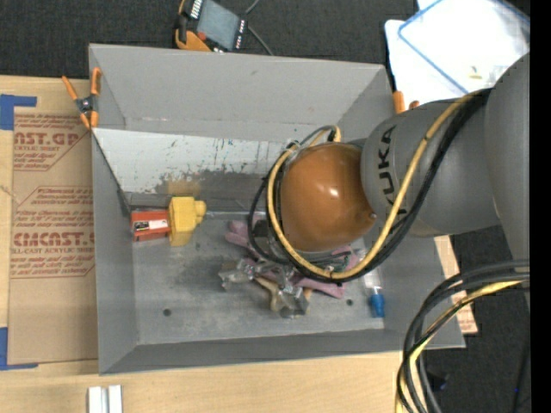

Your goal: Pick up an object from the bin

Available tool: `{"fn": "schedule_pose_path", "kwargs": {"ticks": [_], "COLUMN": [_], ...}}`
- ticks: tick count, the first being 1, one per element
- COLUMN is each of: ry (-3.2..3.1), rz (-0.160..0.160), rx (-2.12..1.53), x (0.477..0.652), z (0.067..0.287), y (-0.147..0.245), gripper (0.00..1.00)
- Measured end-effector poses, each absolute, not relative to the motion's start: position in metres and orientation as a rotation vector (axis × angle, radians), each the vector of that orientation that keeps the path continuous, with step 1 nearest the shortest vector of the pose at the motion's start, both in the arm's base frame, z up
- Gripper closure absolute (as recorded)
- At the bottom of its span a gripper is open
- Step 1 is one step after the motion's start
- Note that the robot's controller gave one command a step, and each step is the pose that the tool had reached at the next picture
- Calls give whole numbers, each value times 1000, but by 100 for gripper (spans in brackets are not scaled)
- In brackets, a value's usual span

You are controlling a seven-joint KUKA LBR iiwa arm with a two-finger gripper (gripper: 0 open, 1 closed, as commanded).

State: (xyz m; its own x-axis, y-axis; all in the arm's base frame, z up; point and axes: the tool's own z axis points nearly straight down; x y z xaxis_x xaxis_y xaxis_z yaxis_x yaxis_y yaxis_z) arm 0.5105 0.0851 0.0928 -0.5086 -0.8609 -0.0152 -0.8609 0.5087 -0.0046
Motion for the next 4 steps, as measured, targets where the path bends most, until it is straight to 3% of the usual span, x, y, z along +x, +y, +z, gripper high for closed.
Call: {"fn": "schedule_pose_path", "kwargs": {"ticks": [1, 2, 3, 4], "ry": [2817, 2616, 2798, 2798], "rz": [11, 6, 15, 15], "rx": [-1360, -1706, -1388, -1387], "x": [504, 525, 511, 511], "z": [85, 83, 71, 71], "y": [83, 77, 65, 65], "gripper": [0, 0, 100, 100]}}
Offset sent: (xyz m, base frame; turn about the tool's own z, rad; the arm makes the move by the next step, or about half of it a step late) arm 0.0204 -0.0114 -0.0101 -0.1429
